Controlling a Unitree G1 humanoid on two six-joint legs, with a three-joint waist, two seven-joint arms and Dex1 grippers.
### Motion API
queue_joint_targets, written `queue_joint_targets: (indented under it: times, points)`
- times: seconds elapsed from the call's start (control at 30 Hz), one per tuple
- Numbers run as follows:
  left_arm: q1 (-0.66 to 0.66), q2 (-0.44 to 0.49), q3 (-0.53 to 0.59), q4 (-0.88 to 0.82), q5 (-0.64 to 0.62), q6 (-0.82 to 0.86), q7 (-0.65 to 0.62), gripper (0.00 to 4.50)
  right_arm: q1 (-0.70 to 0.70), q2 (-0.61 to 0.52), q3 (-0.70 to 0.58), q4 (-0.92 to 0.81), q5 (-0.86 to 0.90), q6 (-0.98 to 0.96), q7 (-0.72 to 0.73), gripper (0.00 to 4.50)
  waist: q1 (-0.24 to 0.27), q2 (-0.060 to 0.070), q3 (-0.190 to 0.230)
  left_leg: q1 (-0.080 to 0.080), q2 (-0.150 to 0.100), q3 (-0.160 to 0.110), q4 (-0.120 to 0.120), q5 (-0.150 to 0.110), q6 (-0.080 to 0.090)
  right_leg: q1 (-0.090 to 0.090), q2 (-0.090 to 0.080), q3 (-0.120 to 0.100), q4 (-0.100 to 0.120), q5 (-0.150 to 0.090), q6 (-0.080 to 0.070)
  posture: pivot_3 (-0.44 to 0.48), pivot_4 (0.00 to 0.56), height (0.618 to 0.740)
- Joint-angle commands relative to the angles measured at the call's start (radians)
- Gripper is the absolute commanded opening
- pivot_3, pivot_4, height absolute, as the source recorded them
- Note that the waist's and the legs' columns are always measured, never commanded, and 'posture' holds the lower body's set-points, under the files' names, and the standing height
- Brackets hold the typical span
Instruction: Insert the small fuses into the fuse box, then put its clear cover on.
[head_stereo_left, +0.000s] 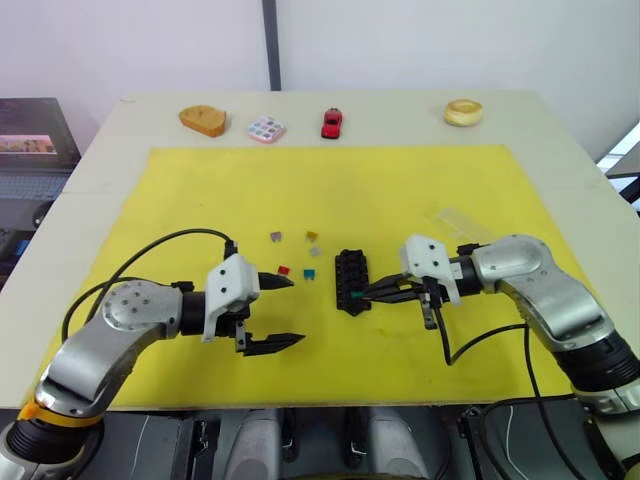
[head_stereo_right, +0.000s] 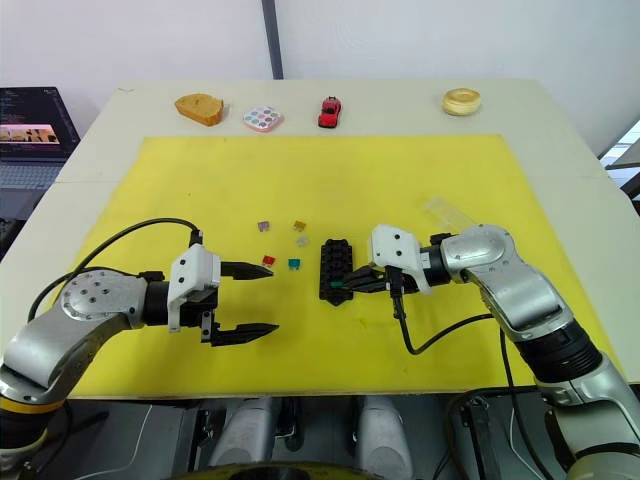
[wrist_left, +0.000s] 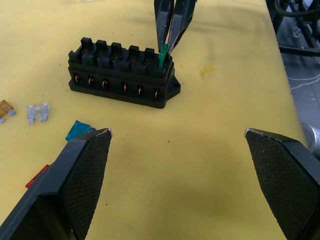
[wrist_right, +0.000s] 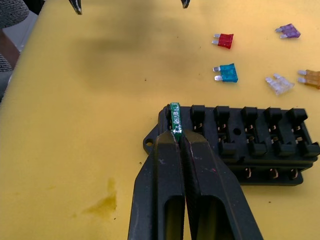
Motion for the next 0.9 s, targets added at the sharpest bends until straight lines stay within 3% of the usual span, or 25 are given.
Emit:
queue_joint_targets:
  times: [0.03,0.9]
  points:
    - [-0.002,-0.003,0.004,-0.023,0.002,-0.011,0.006,4.48,-0.002,0.001,-0.023,-0.014,-0.007,-0.018,0.006,0.0,0.0,0.0,0.0,0.0,0.0,0.0,0.0,0.0,0.0,0.0,0.0,0.0,0.0,0.0,0.0,0.0,0.15,0.74]
    - [-0.009,-0.021,0.005,-0.003,0.015,-0.019,0.019,4.48,-0.003,0.013,0.04,-0.049,-0.101,0.04,-0.018,0.0,-0.001,0.0,0.0,0.003,0.0,0.0,0.0,0.0,-0.001,0.004,0.001,0.0,0.0,0.0,0.0,0.0,0.15,0.74]
